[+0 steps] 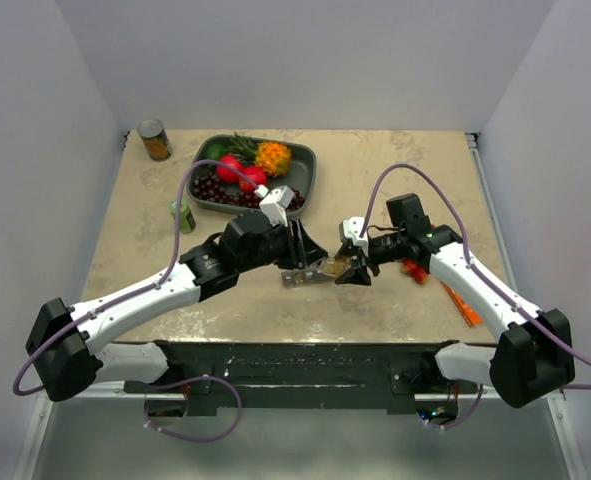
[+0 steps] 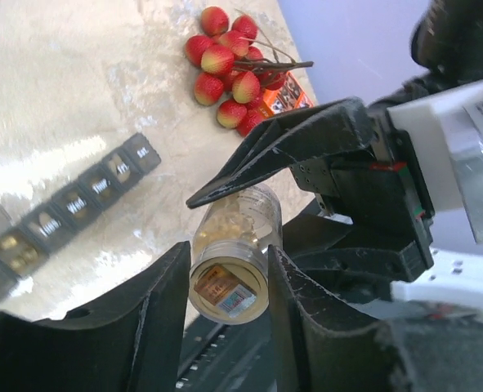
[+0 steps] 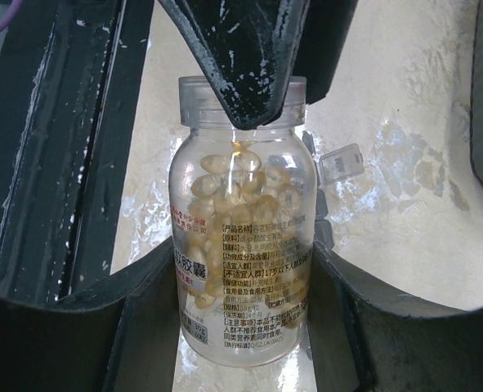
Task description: Sort the pills into containers
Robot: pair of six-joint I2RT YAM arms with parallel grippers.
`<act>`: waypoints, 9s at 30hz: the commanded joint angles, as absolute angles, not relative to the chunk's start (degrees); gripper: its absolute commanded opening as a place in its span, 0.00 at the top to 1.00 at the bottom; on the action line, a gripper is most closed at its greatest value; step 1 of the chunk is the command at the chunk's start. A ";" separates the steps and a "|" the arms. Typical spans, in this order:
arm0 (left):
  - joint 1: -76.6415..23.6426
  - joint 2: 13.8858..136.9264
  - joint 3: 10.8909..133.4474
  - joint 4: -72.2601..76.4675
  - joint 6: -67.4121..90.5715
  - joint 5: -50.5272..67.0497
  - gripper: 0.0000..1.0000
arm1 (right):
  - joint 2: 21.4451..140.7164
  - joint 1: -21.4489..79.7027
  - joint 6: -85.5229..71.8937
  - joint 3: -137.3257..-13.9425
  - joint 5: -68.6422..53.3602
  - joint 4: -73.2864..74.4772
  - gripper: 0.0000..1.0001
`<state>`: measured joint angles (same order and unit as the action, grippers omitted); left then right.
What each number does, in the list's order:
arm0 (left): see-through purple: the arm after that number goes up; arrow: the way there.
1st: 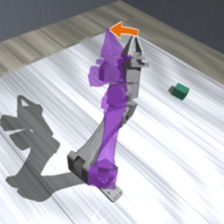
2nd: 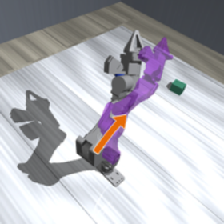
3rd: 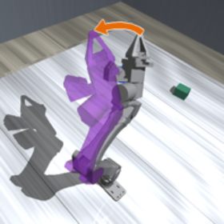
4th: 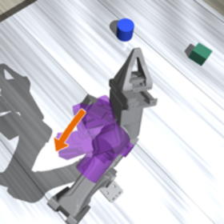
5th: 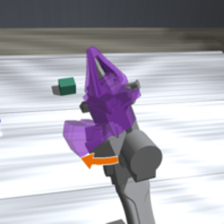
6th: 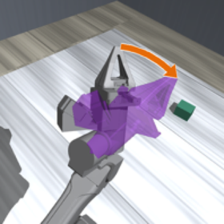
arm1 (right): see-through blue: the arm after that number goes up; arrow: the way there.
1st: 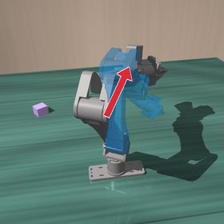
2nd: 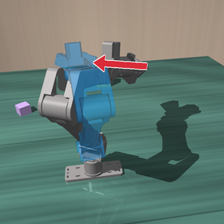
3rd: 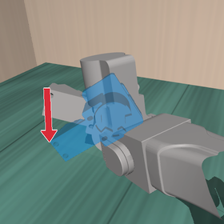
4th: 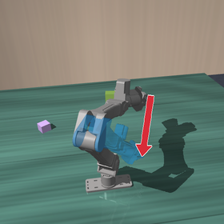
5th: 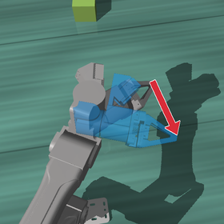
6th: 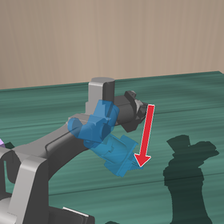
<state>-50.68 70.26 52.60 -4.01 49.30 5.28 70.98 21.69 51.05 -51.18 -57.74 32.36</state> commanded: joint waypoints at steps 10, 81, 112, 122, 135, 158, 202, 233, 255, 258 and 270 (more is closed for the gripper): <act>-47.56 64.87 43.34 13.86 8.95 20.22 0.59 | 70.22 21.27 50.54 -52.91 -59.85 30.59 1.00; -36.31 63.73 41.31 1.51 31.55 21.28 1.00 | 69.70 20.66 50.10 -52.21 -58.27 29.71 0.01; 1.91 78.83 55.45 -22.59 19.86 -16.09 0.93 | 68.82 19.51 48.87 -51.94 -57.39 28.21 0.01; 7.03 86.66 60.91 -23.99 22.32 -9.85 0.64 | 68.73 19.51 48.87 -51.94 -57.39 28.39 0.01; 10.98 86.66 62.23 -23.99 24.52 -7.21 0.22 | 68.99 19.42 48.95 -51.94 -57.39 28.39 0.01; 1.43 57.13 40.35 -6.51 22.05 39.38 0.21 | 76.37 19.07 54.05 -53.08 -50.45 30.40 0.01; -26.19 84.81 37.61 18.81 36.21 19.87 0.57 | 95.53 30.58 68.64 -56.69 -28.04 26.37 0.18; -30.14 101.44 47.99 21.62 34.80 27.59 0.97 | 97.12 30.94 65.39 -53.70 -26.37 22.68 0.70; -35.95 94.58 42.89 12.83 34.98 19.60 1.00 | 98.09 30.94 63.46 -53.79 -25.14 21.71 0.72; -35.95 90.36 44.64 11.69 34.72 18.81 1.00 | 98.00 30.94 63.28 -53.79 -25.14 21.62 0.72; -36.04 85.60 44.48 7.90 34.71 19.42 1.00 | 98.17 30.94 63.19 -53.70 -24.87 21.62 0.72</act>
